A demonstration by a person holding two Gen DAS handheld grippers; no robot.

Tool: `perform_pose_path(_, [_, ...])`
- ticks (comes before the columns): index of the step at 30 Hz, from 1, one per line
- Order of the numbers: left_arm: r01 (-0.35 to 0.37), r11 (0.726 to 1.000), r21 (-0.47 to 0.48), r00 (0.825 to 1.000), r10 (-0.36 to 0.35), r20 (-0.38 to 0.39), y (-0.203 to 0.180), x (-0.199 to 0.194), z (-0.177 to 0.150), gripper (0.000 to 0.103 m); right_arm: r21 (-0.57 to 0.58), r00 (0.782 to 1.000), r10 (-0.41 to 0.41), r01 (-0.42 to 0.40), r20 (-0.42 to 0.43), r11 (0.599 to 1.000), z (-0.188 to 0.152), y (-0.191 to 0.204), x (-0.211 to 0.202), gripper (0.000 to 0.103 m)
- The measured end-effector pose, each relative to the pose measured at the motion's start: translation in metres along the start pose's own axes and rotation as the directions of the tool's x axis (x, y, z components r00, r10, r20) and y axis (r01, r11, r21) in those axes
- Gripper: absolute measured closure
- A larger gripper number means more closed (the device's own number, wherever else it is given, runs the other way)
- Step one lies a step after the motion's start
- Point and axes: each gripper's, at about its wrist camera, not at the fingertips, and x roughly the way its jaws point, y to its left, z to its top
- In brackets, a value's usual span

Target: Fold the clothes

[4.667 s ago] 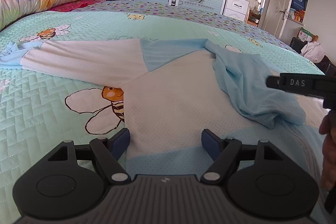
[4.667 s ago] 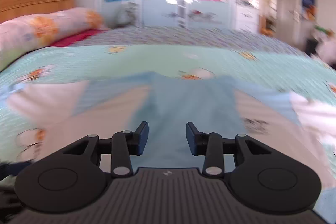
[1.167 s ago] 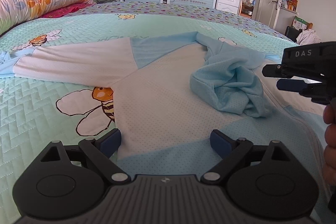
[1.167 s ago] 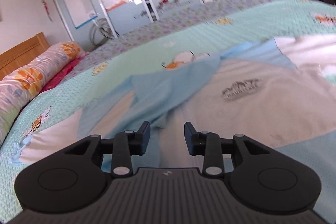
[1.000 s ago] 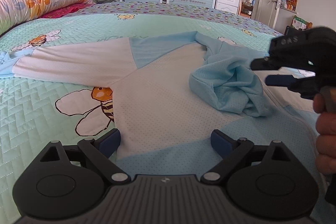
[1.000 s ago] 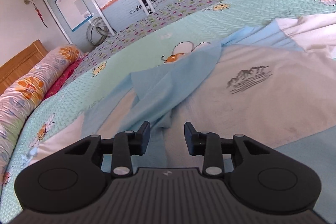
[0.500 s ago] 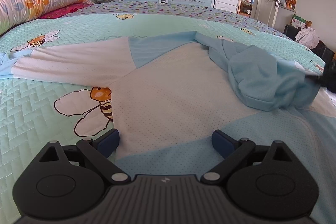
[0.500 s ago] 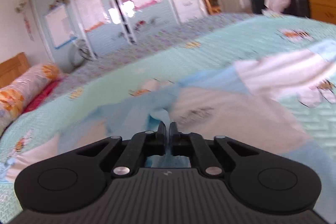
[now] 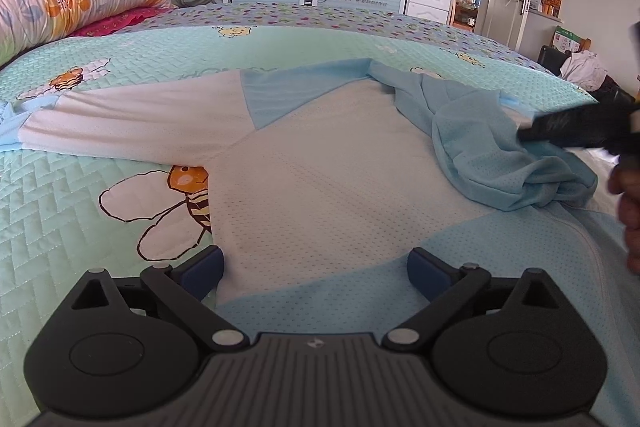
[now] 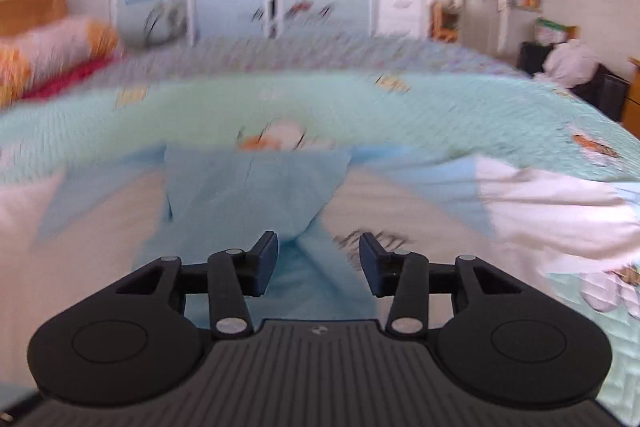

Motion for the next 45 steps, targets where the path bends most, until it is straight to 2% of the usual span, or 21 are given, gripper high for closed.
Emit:
perform_pose_path(1, [0.002, 1.0, -0.002, 1.0, -0.002, 0.0, 0.0, 0.0, 0.0, 0.002, 0.028, 1.0, -0.02, 0.02, -0.011, 0.999, -0.001, -0.006, 0.004, 0.102])
perform_pose_path(4, [0.003, 1.0, -0.001, 1.0, -0.003, -0.001, 0.0, 0.0, 0.0, 0.001, 0.111, 0.996, -0.078, 0.083, -0.048, 0.99, -0.004, -0.023, 0.014, 0.103])
perform_pose_path(7, [0.0, 1.0, 0.005, 1.0, 0.0, -0.002, -0.001, 0.001, 0.0, 0.001, 0.105, 0.999, -0.046, 0.046, -0.005, 0.993, -0.007, -0.015, 0.001, 0.103])
perform_pose_path(9, [0.0, 1.0, 0.006, 1.0, 0.001, -0.002, -0.001, 0.001, 0.0, 0.001, 0.094, 0.999, -0.018, 0.016, 0.028, 0.995, -0.008, -0.008, -0.009, 0.095])
perform_pose_path(10, [-0.001, 1.0, 0.006, 1.0, 0.001, -0.002, -0.001, 0.001, 0.0, 0.001, 0.089, 0.999, -0.005, 0.001, 0.044, 0.996, -0.009, -0.005, -0.014, 0.089])
perform_pose_path(12, [-0.001, 1.0, 0.007, 1.0, 0.001, -0.001, -0.001, 0.001, 0.0, 0.001, 0.077, 0.997, 0.023, -0.029, 0.076, 0.997, -0.011, 0.002, -0.024, 0.052])
perform_pose_path(13, [-0.001, 1.0, 0.007, 1.0, 0.001, -0.001, -0.001, 0.001, 0.0, 0.001, 0.07, 0.995, 0.037, -0.044, 0.093, 0.997, -0.012, 0.006, -0.029, 0.046])
perform_pose_path(15, [-0.001, 1.0, 0.006, 1.0, 0.001, -0.001, -0.001, 0.001, 0.0, 0.001, 0.057, 0.99, 0.065, -0.073, 0.124, 0.996, -0.014, 0.013, -0.039, 0.046])
perform_pose_path(16, [0.0, 1.0, 0.005, 1.0, 0.0, -0.001, -0.001, 0.0, 0.0, 0.001, 0.048, 0.992, 0.044, -0.05, 0.119, 0.998, -0.015, 0.015, -0.038, 0.046])
perform_pose_path(20, [0.005, 1.0, 0.002, 1.0, -0.005, -0.002, 0.0, 0.0, 0.0, 0.001, 0.008, 0.993, -0.086, 0.086, 0.078, 0.996, -0.021, 0.024, -0.025, 0.048])
perform_pose_path(23, [0.007, 1.0, 0.001, 1.0, -0.007, -0.003, 0.0, 0.0, 0.0, 0.0, -0.026, 0.981, -0.185, 0.186, 0.051, 0.982, -0.025, 0.031, -0.015, 0.057])
perform_pose_path(24, [0.007, 1.0, 0.002, 1.0, -0.007, -0.003, 0.0, 0.0, 0.0, 0.0, 0.003, 0.981, -0.183, 0.183, 0.07, 0.983, -0.025, 0.028, -0.021, 0.057])
perform_pose_path(26, [0.004, 1.0, 0.007, 1.0, -0.004, -0.004, -0.001, 0.0, 0.0, 0.0, 0.032, 0.991, -0.074, 0.071, 0.109, 0.997, -0.026, 0.025, -0.036, 0.057])
perform_pose_path(27, [0.004, 1.0, 0.007, 1.0, -0.004, -0.004, -0.001, 0.0, 0.0, 0.0, 0.029, 0.993, -0.059, 0.056, 0.107, 0.998, -0.027, 0.023, -0.037, 0.056])
perform_pose_path(31, [0.006, 1.0, 0.005, 1.0, -0.006, -0.002, 0.0, 0.0, -0.001, 0.0, 0.017, 0.994, -0.066, 0.064, 0.09, 0.998, -0.031, 0.007, -0.035, 0.058])
perform_pose_path(33, [0.006, 1.0, 0.005, 1.0, -0.006, -0.002, 0.0, -0.001, -0.001, 0.0, 0.012, 0.994, -0.069, 0.068, 0.082, 0.998, -0.033, -0.001, -0.034, 0.066])
perform_pose_path(35, [0.003, 1.0, 0.008, 1.0, -0.003, -0.003, -0.001, 0.0, -0.001, 0.0, 0.006, 0.995, -0.073, 0.072, 0.074, 0.997, -0.035, -0.009, -0.033, 0.066])
perform_pose_path(41, [0.004, 1.0, 0.007, 1.0, -0.004, 0.002, 0.0, -0.001, -0.002, 0.0, -0.012, 0.995, -0.084, 0.084, 0.049, 0.996, -0.04, -0.033, -0.03, 0.066])
perform_pose_path(43, [0.002, 1.0, 0.007, 1.0, -0.002, 0.004, -0.001, -0.001, -0.002, 0.0, 0.075, 1.0, -0.029, 0.028, 0.006, 0.997, -0.05, -0.054, -0.019, 0.065])
perform_pose_path(45, [-0.002, 1.0, 0.011, 1.0, 0.002, 0.007, -0.001, -0.001, -0.002, 0.0, 0.097, 1.0, -0.002, 0.001, 0.007, 0.995, -0.049, -0.058, -0.018, 0.055])
